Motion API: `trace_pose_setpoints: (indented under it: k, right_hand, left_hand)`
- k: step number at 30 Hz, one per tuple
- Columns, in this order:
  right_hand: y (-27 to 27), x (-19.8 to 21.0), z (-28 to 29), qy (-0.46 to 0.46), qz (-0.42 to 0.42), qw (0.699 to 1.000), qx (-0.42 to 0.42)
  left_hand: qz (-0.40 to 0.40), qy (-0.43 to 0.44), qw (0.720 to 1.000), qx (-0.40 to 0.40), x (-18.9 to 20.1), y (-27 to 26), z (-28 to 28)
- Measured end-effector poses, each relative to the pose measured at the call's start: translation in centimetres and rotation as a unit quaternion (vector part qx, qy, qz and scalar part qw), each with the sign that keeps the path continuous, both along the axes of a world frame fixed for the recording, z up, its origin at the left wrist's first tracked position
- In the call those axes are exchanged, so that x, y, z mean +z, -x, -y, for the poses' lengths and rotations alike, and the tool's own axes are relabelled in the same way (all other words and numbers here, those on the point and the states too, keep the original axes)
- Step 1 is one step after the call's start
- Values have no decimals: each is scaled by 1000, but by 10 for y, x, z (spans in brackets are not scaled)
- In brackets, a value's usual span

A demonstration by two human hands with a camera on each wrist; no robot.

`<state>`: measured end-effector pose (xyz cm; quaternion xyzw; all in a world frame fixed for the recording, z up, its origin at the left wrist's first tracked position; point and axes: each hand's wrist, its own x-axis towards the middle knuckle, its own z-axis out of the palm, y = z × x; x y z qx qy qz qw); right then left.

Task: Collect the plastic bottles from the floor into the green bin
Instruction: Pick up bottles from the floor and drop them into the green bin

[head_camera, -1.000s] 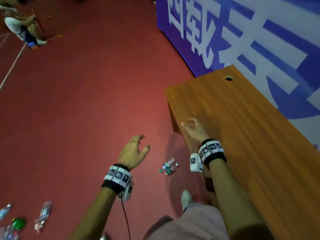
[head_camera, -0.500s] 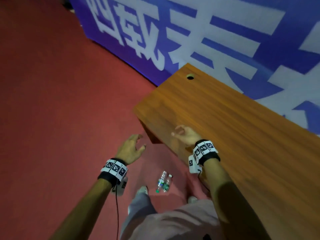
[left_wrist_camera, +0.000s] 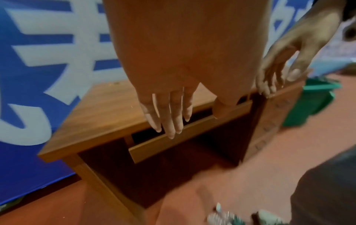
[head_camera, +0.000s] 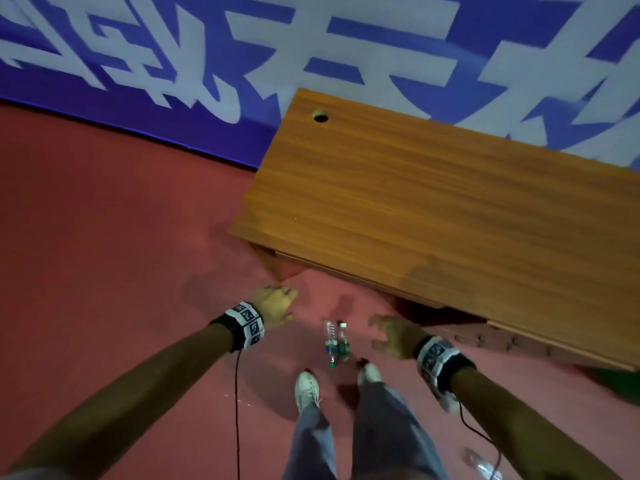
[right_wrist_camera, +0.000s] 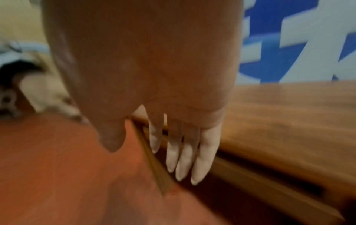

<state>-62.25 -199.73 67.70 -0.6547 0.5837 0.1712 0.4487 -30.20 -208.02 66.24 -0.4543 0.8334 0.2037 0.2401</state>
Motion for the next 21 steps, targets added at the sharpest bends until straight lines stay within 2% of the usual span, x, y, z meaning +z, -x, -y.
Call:
trace_pose_setpoints:
  k: [4,7,9,11,14,19,20,21]
  right_hand:
    - [28,-137,-60,-63,-108,992,18]
    - [49,-226,-99,-97,-185,978,-3]
    - [53,-281,-117,-109,-197,974,3]
    - [50,-332,-118,-122,-196,973,24]
    - [41,-412,-108,-79,-181,979,57]
    - [20,-546,-69,-30,-147,984,101]
    - [19,-583,-62,-17,-133,985,109]
    - [17,-592,-53,-14,-123,986,107]
  left_hand:
    - [61,-23,998,-22,-99,-6,-9]
    - [80,-48,995,41,-182,-14,-42]
    - [82,-72,992,70,-240,-18,-73]
    - [87,-97,988,81,-299,-22,-104]
    - [76,-121,987,78,-383,-26,-131]
    - [43,-102,994,18,-525,-13,-117]
    - [37,-96,995,-9,-559,-6,-112]
    - [12,-62,997,-36,-574,-3,-105]
